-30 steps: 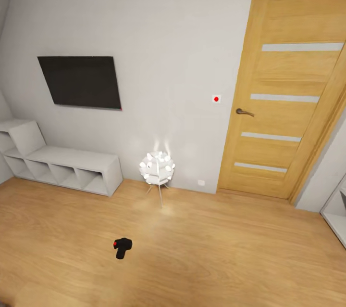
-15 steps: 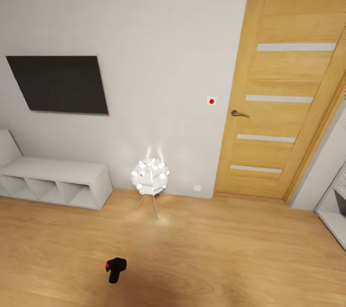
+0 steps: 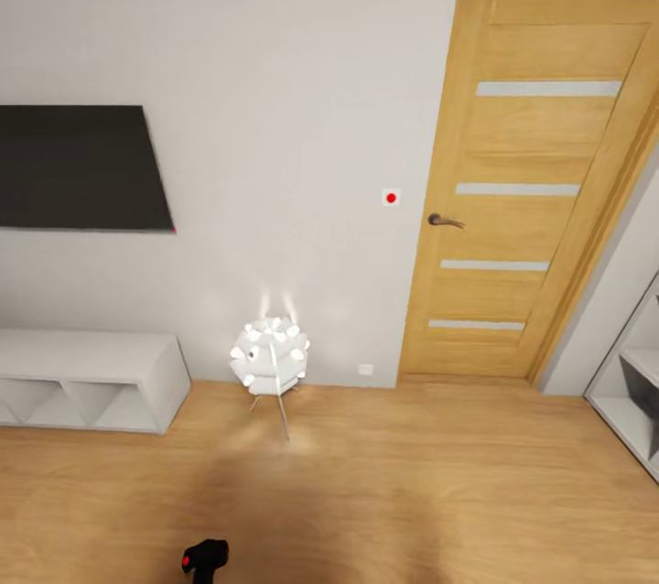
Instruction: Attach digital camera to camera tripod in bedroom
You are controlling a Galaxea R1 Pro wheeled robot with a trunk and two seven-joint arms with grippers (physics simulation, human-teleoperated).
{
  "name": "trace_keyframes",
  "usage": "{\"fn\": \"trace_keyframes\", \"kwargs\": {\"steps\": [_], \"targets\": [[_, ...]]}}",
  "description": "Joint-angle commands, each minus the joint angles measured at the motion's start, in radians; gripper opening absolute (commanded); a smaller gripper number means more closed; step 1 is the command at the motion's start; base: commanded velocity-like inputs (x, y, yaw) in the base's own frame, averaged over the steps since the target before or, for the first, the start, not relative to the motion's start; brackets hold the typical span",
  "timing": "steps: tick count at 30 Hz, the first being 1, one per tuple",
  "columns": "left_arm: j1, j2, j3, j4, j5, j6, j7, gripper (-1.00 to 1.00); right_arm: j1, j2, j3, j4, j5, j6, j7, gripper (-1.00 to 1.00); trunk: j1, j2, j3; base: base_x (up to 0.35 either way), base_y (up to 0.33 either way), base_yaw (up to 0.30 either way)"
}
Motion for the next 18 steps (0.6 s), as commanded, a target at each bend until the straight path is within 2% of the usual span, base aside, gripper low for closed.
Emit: {"fn": "trace_keyframes", "kwargs": {"steps": [1,10,18], "targets": [[0.000,0.000,0.000,-0.002,0.005,-0.001,0.001,1.00,-0.002,0.000,0.003,0.003,0.009,-0.003,0.002,1.00,0.001,-0.002,-0.002,0.318,0.186,-0.041],[0.000,0.000,0.000,-0.002,0.004,-0.001,0.001,1.00,-0.002,-0.002,0.003,0.003,0.009,-0.001,0.004,1.00,0.001,-0.002,-0.002,0.318,0.164,-0.011],[0.000,0.000,-0.002,-0.002,0.003,-0.001,0.001,1.00,-0.002,-0.006,0.003,0.003,0.009,-0.001,0.004,1.00,0.001,-0.002,-0.002,0.321,0.044,-0.001]]}}
